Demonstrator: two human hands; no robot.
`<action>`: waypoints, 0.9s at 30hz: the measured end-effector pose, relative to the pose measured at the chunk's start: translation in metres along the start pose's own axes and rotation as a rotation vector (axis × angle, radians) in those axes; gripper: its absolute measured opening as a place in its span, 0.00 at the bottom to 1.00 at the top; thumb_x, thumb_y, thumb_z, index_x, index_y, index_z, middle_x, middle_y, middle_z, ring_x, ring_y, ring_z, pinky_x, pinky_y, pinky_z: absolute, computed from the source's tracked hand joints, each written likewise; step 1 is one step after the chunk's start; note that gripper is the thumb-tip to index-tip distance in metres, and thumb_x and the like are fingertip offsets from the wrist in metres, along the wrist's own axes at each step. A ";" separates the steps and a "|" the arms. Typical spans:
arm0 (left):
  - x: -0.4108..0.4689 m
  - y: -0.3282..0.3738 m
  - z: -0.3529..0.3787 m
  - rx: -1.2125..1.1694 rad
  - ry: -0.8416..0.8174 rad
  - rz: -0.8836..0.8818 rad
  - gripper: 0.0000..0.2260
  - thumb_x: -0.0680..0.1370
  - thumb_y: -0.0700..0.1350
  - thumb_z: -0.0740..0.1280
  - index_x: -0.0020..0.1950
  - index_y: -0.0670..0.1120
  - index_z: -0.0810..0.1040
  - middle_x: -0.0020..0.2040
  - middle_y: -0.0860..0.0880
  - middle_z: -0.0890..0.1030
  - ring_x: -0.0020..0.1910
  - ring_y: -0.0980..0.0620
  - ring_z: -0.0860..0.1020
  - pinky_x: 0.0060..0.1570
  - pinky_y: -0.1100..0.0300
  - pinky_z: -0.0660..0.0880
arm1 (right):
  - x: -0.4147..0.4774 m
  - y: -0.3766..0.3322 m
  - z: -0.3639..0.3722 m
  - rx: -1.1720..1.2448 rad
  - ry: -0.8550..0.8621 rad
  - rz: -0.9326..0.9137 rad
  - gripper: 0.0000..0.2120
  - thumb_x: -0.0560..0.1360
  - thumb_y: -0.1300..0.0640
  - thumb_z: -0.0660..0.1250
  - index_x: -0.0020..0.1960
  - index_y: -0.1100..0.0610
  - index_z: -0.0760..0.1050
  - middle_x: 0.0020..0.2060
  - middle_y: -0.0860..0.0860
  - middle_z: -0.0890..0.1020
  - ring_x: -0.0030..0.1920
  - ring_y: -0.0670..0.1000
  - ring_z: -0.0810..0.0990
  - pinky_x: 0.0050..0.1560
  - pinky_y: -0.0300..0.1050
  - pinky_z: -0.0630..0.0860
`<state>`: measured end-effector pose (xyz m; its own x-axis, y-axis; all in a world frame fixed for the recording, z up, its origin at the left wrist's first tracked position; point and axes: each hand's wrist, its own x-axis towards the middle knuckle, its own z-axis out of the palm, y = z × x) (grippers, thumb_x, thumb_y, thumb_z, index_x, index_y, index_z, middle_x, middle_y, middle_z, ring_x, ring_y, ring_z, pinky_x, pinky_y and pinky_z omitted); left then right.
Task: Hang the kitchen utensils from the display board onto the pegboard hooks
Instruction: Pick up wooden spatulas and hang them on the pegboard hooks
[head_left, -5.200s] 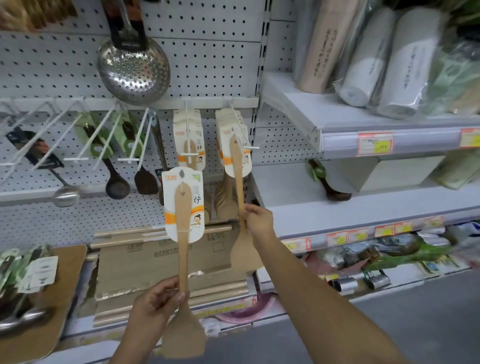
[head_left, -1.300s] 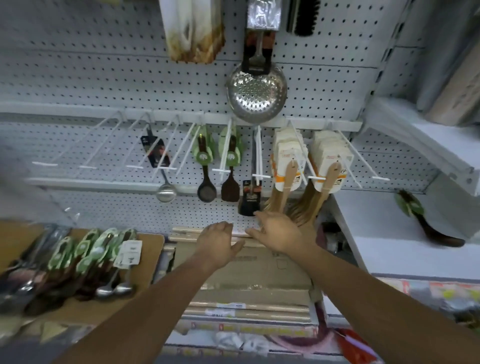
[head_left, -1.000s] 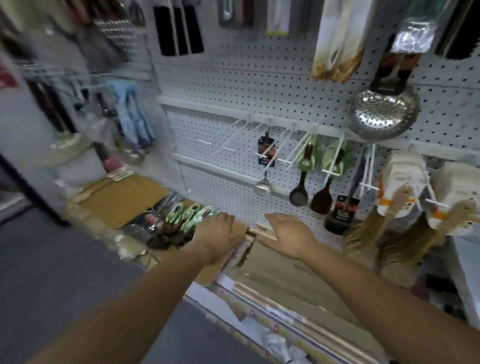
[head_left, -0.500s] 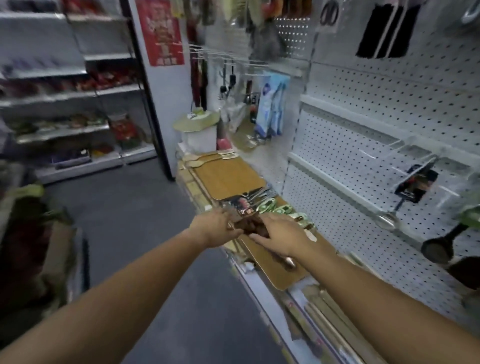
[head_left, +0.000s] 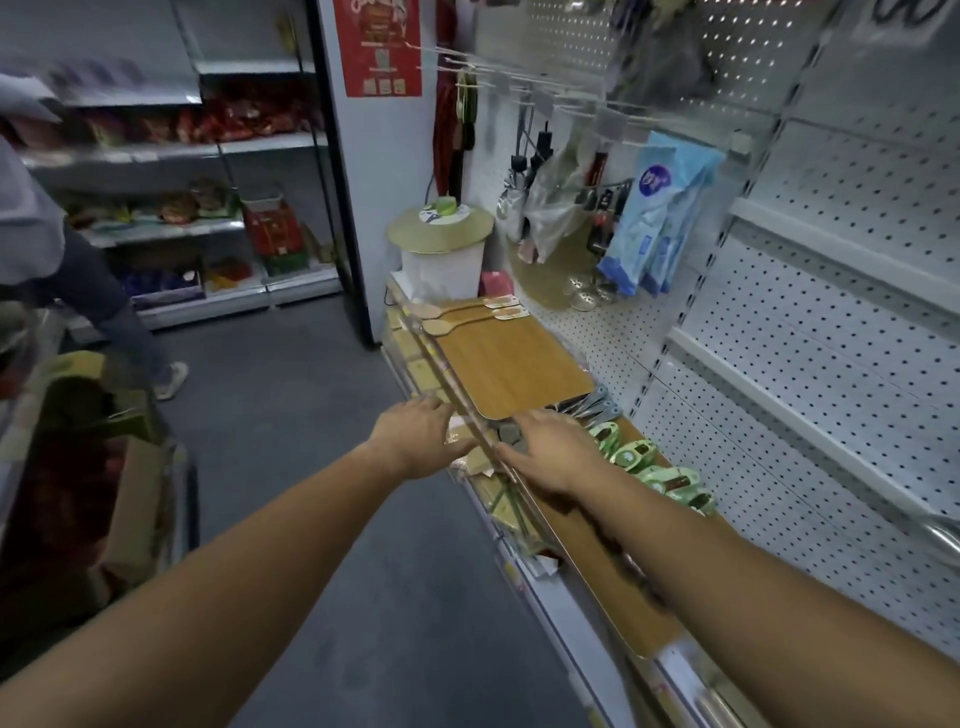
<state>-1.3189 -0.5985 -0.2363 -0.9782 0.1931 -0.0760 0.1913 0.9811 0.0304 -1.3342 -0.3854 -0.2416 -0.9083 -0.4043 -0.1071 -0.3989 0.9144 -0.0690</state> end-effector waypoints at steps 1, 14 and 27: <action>0.011 -0.008 0.001 0.003 -0.005 -0.002 0.37 0.76 0.72 0.50 0.72 0.46 0.69 0.71 0.45 0.71 0.69 0.46 0.71 0.67 0.48 0.70 | 0.014 -0.001 0.000 -0.004 -0.008 0.001 0.33 0.78 0.31 0.51 0.69 0.55 0.70 0.63 0.54 0.78 0.62 0.56 0.76 0.65 0.54 0.73; 0.209 -0.082 -0.008 -0.025 0.002 -0.047 0.34 0.76 0.70 0.53 0.73 0.47 0.68 0.69 0.47 0.74 0.68 0.47 0.72 0.65 0.50 0.71 | 0.236 0.041 -0.021 0.065 0.002 0.004 0.37 0.77 0.29 0.50 0.74 0.55 0.66 0.71 0.54 0.73 0.70 0.55 0.72 0.71 0.55 0.67; 0.390 -0.179 -0.027 -0.021 -0.020 -0.014 0.34 0.76 0.71 0.53 0.67 0.46 0.72 0.64 0.46 0.76 0.62 0.45 0.75 0.58 0.50 0.74 | 0.425 0.058 -0.051 0.073 0.013 0.051 0.33 0.78 0.32 0.54 0.71 0.56 0.70 0.66 0.55 0.76 0.66 0.57 0.74 0.66 0.54 0.70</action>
<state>-1.7363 -0.6988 -0.2446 -0.9789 0.1798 -0.0966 0.1756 0.9832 0.0505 -1.7497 -0.5026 -0.2401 -0.9289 -0.3569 -0.0989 -0.3426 0.9295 -0.1365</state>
